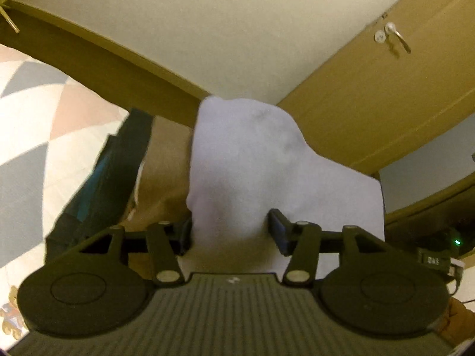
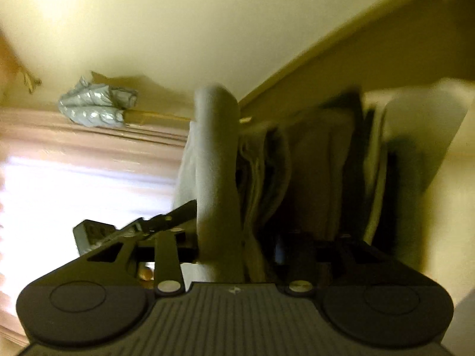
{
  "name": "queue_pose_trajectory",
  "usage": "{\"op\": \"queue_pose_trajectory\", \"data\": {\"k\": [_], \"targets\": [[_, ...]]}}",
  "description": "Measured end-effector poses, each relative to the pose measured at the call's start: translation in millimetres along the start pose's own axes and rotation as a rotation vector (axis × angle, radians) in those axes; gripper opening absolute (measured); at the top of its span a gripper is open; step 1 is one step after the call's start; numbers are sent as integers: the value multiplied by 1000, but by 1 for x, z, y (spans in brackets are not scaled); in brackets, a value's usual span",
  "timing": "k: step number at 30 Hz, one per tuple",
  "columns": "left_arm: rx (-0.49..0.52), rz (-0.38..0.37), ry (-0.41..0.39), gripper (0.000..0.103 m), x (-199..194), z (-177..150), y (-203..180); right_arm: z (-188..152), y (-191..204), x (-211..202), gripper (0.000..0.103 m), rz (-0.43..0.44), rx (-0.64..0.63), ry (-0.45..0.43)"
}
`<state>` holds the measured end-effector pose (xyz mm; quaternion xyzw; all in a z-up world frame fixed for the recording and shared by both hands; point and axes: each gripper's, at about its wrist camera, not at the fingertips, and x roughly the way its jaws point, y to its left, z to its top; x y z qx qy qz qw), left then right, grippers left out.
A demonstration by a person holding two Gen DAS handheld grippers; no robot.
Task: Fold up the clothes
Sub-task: 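Carry the grey pants with the left gripper to the folded clothes stack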
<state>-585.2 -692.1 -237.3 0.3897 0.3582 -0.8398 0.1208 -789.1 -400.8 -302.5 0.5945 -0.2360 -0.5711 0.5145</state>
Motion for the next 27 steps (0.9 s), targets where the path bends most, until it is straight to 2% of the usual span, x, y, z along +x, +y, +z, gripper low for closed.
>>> {"op": "queue_pose_trajectory", "data": {"k": [5, 7, 9, 11, 13, 15, 16, 18, 19, 20, 23, 27], "targets": [[31, 70, -141, 46, -42, 1, -8, 5, 41, -22, 53, -174, -330, -83], [33, 115, -216, 45, -66, -12, -20, 3, 62, -27, 53, -234, -494, -131], [31, 125, -273, 45, -80, -32, -34, 0, 83, -31, 53, -293, -658, -180], [26, 117, -299, 45, -84, -56, -46, -19, 110, -23, 54, -281, -835, -203], [10, 130, -309, 45, -74, -75, -52, -40, 125, -11, 55, -246, -966, -166], [-23, 151, -296, 44, -57, -90, -55, -64, 124, 2, 66, -224, -1120, -103], [-41, 163, -286, 43, -46, -96, -55, -75, 118, 8, 78, -244, -1197, -88], [-51, 208, -276, 39, -26, -100, -55, -88, 100, 20, 82, -279, -1317, -56], [-35, 230, -277, 39, -21, -99, -56, -88, 88, 26, 84, -289, -1357, -36], [-18, 252, -279, 39, -15, -99, -58, -79, 75, 27, 87, -266, -1341, -19], [11, 293, -280, 39, -5, -99, -59, -57, 48, 29, 88, -198, -1240, 14], [0, 323, -263, 39, -1, -97, -57, -57, 28, 29, 91, -147, -1148, 32]]}}
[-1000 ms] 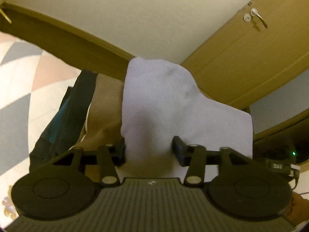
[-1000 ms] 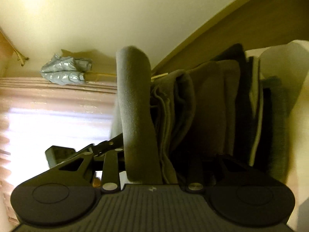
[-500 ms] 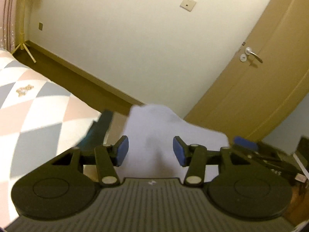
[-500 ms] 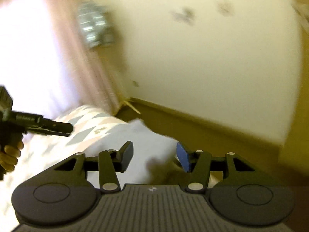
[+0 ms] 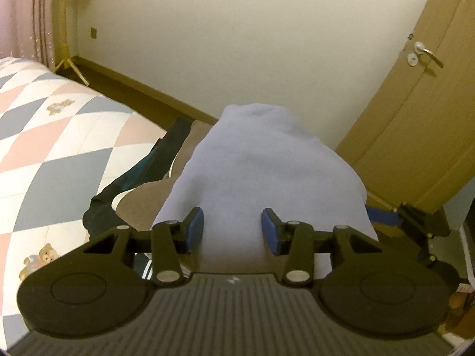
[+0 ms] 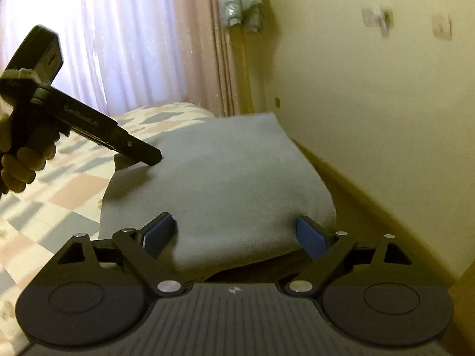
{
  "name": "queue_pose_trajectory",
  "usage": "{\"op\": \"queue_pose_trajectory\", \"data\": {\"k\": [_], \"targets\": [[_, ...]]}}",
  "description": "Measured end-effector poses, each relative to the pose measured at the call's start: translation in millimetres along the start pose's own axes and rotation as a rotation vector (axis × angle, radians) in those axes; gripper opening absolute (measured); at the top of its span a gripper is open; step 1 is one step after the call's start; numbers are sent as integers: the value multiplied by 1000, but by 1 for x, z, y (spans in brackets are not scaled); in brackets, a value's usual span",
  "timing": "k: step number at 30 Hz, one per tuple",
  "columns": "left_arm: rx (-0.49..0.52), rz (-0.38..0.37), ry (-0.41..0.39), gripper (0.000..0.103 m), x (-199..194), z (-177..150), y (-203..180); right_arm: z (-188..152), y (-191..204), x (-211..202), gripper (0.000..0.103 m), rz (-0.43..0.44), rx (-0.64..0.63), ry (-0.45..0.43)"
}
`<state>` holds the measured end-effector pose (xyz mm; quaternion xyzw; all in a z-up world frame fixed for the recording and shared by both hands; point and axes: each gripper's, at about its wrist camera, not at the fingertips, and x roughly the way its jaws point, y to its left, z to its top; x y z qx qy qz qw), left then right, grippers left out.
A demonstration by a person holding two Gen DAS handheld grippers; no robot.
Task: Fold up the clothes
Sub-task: 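Carry the grey pants with the left gripper to the folded clothes stack, then lower the pants onto the clothes stack and open the left gripper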
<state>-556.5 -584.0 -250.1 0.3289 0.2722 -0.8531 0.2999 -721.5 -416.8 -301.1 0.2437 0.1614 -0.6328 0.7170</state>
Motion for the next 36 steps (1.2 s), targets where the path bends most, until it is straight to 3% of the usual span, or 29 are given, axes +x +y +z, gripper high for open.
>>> {"op": "queue_pose_trajectory", "data": {"k": [2, 5, 12, 17, 21, 28, 36], "targets": [[5, 21, 3, 39, -3, 2, -4, -8, -6, -24, 93, 17, 56, -5], [11, 51, -21, 38, -21, 3, -13, 1, -14, -26, 97, -1, 72, 0], [-3, 47, -81, 39, -61, -8, -32, 40, 1, -52, 87, -83, -81, -51], [28, 38, -63, 39, -46, -21, -47, 53, 9, -44, 87, -20, -176, -64], [92, 67, -13, 39, -22, -37, -65, 35, 1, -16, 91, 31, -227, 20], [143, 98, -7, 42, -10, -50, -77, 12, -21, -8, 96, 96, -130, -15], [126, 139, 23, 45, -12, -49, -78, 6, -18, -2, 98, 76, -135, -37]]}}
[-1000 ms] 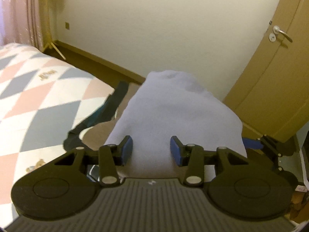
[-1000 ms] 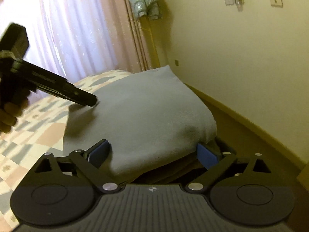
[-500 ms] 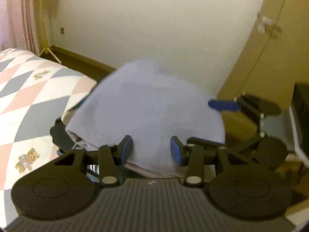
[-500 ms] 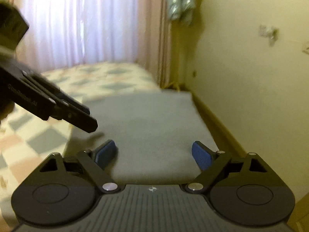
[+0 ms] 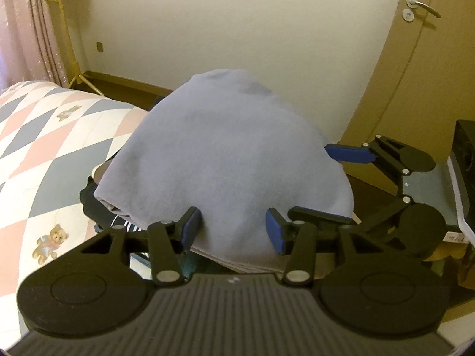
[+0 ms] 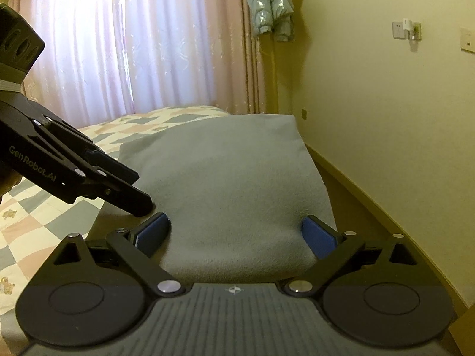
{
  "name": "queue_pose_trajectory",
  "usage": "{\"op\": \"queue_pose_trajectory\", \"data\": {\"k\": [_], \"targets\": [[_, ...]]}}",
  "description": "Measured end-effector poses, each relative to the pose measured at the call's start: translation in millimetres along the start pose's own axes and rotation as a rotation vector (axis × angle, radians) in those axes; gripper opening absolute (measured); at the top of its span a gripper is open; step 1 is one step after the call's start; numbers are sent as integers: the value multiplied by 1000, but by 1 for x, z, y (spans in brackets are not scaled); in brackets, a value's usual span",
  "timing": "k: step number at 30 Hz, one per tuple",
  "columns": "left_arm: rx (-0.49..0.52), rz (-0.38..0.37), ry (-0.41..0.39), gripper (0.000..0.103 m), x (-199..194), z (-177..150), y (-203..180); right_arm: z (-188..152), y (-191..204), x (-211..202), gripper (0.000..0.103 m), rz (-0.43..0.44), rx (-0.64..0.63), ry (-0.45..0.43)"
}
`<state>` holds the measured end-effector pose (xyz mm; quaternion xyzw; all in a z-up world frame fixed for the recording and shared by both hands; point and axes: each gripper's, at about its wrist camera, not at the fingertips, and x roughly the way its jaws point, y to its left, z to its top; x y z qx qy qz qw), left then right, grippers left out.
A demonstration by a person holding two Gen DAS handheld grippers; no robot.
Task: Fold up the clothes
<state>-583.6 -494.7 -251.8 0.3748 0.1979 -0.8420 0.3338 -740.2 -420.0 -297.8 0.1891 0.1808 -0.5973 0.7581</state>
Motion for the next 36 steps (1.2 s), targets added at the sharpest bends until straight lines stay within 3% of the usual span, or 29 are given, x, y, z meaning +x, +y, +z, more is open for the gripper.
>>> {"op": "queue_pose_trajectory", "data": {"k": [7, 14, 21, 24, 30, 36], "targets": [[-58, 96, -11, 52, -37, 16, 2, 35, 11, -23, 98, -61, -8, -5], [-107, 203, -23, 66, -87, 28, 7, 52, 30, -63, 99, -138, 100, -46], [-87, 301, -9, 82, -128, 19, 0, 59, 76, -102, 100, -257, 261, 84], [-65, 317, -9, 92, -146, 9, -3, 64, 94, -120, 101, -296, 340, 117], [-71, 317, -29, 102, -188, -11, 2, 78, 127, -154, 101, -360, 436, 143], [-78, 299, -76, 102, -237, -33, 4, 87, 167, -188, 102, -403, 514, 136]]}}
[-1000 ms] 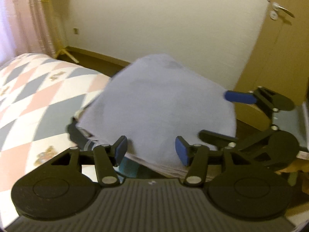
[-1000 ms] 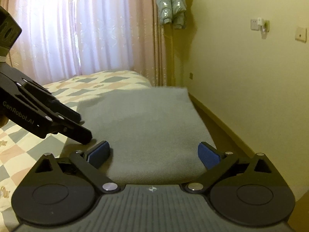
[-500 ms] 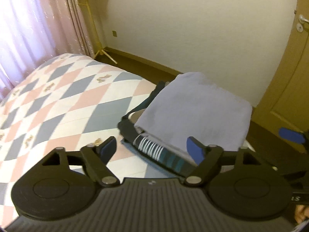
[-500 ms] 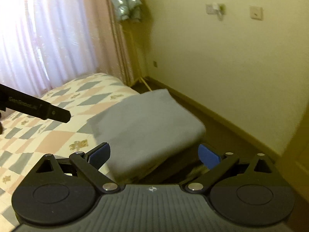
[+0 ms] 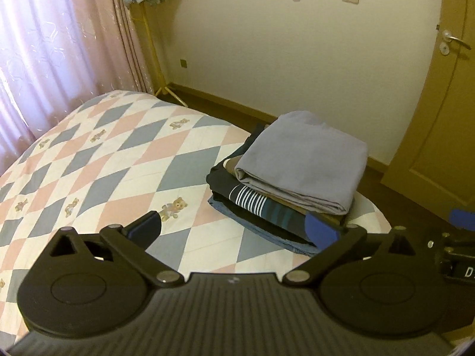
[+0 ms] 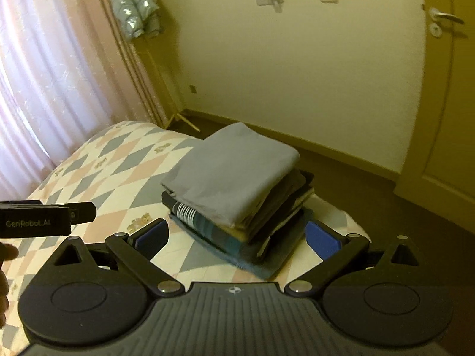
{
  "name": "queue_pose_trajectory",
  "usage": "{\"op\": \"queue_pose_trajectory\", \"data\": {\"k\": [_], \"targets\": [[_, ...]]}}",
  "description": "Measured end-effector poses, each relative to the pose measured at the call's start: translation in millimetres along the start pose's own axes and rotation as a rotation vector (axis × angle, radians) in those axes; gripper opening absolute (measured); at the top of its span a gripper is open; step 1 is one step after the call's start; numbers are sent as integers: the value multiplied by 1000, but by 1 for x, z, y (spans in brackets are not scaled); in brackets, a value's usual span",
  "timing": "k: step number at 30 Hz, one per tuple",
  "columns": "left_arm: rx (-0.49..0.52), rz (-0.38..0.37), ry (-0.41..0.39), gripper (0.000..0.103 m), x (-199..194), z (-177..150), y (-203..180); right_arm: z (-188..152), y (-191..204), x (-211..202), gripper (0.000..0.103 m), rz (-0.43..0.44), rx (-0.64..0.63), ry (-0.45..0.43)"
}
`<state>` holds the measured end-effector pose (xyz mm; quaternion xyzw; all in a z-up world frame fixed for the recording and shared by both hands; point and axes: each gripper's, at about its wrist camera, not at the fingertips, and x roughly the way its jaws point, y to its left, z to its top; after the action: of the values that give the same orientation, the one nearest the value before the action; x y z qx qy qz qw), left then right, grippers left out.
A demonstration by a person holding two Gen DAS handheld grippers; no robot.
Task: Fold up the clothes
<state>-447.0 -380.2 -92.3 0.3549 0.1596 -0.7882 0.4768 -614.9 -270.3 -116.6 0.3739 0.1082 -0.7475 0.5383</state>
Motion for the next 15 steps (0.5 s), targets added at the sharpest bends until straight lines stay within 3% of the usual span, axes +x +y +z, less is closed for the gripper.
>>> {"op": "queue_pose_trajectory", "data": {"k": [7, 15], "targets": [[24, 26, -60, 102, -47, -23, 6, -24, 26, -38, 103, -45, 26, 14], [-15, -34, -8, 102, -77, -41, 30, -32, 58, -69, 103, -165, 17, 10]]}}
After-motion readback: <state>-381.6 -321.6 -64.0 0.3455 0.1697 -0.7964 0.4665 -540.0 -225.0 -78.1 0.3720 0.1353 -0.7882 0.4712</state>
